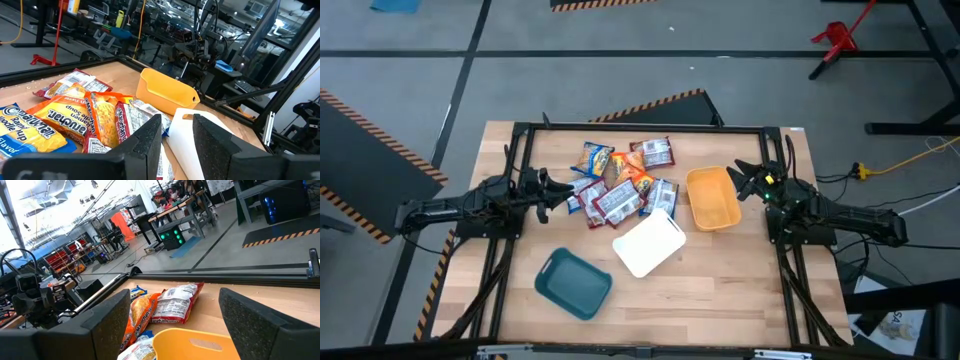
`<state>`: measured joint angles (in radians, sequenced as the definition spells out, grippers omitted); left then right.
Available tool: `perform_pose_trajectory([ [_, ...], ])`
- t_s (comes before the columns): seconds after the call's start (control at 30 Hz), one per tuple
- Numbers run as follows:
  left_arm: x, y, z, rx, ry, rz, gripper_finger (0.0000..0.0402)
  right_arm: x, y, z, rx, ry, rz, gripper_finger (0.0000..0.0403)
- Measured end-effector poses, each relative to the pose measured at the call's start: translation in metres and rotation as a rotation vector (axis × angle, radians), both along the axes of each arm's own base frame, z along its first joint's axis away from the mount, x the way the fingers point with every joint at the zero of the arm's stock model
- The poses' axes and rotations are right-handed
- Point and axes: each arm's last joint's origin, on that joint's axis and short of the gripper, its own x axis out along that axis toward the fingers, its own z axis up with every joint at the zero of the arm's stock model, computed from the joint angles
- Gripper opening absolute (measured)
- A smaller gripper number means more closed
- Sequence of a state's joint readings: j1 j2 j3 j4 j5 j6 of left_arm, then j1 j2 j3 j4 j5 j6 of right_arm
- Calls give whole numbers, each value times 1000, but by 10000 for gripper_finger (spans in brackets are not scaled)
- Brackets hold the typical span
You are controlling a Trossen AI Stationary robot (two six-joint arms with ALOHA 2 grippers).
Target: Sort Maruchan noodles
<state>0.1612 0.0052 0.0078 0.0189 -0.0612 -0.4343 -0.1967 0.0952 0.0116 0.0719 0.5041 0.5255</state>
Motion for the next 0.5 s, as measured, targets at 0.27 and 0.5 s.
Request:
perform_pose_trajectory([
  [0.27,0,0,0,0,0,0,105,0,0,0,0,0,0,294],
  [0.5,0,0,0,0,0,0,105,0,-1,0,-1,-1,-27,294],
])
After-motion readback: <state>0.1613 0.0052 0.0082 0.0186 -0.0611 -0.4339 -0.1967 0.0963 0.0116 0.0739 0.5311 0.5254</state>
